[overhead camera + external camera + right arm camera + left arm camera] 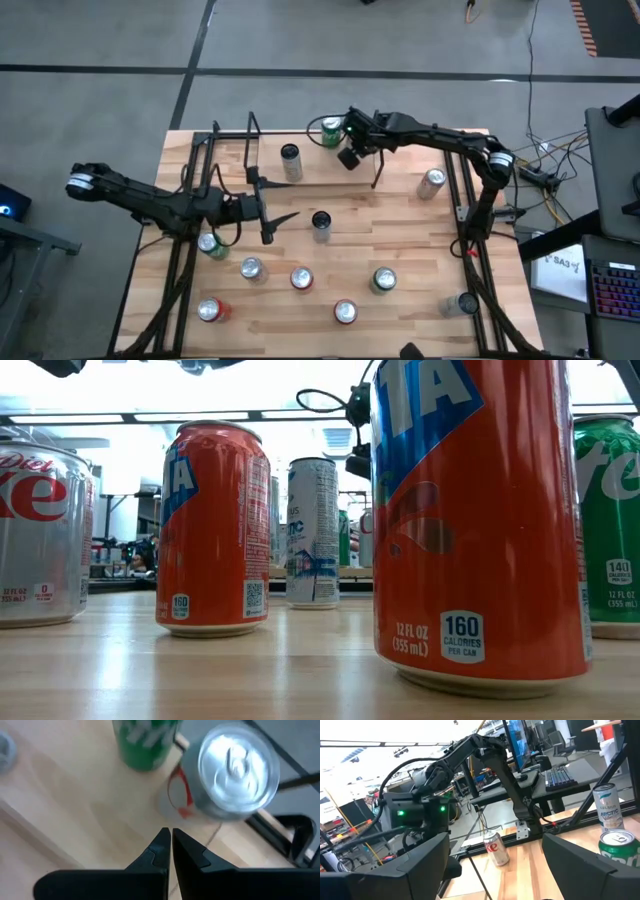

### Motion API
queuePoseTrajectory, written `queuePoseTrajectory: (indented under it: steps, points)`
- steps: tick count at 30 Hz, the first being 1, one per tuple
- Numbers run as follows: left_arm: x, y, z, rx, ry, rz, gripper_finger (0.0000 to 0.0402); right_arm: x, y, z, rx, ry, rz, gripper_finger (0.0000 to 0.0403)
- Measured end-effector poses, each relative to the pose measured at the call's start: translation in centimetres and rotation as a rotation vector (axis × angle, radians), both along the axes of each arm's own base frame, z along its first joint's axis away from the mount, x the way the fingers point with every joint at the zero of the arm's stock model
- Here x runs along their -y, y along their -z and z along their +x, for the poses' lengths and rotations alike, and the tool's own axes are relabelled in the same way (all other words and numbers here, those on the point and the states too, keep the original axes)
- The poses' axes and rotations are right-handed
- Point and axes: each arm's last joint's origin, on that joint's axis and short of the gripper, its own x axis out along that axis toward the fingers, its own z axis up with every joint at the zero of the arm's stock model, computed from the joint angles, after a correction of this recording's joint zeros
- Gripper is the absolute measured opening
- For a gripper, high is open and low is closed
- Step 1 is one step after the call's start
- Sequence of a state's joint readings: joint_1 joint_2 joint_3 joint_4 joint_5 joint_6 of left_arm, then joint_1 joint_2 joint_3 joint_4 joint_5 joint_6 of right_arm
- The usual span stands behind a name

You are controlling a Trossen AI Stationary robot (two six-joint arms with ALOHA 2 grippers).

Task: Sort soda cans
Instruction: Put the middle red silver soda can on the shelf

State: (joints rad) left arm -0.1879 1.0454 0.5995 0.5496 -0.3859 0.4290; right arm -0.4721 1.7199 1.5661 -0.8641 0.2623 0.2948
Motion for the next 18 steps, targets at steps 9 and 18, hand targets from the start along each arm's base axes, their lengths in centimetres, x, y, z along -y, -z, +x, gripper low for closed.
queuePoseTrajectory:
  steps: [9, 18]
  points:
    - [0.0, 0.0, 0.0, 0.000, 0.000, 0.000, 0.0304, 0.8, -0.8, 0.2, 0.040, 0.036, -0.085, 0.0009]
    - [0.0, 0.0, 0.0, -0.001, -0.001, 0.000, 0.0304, 1.6, -0.8, -0.3, 0.023, 0.052, -0.105, 0.0009]
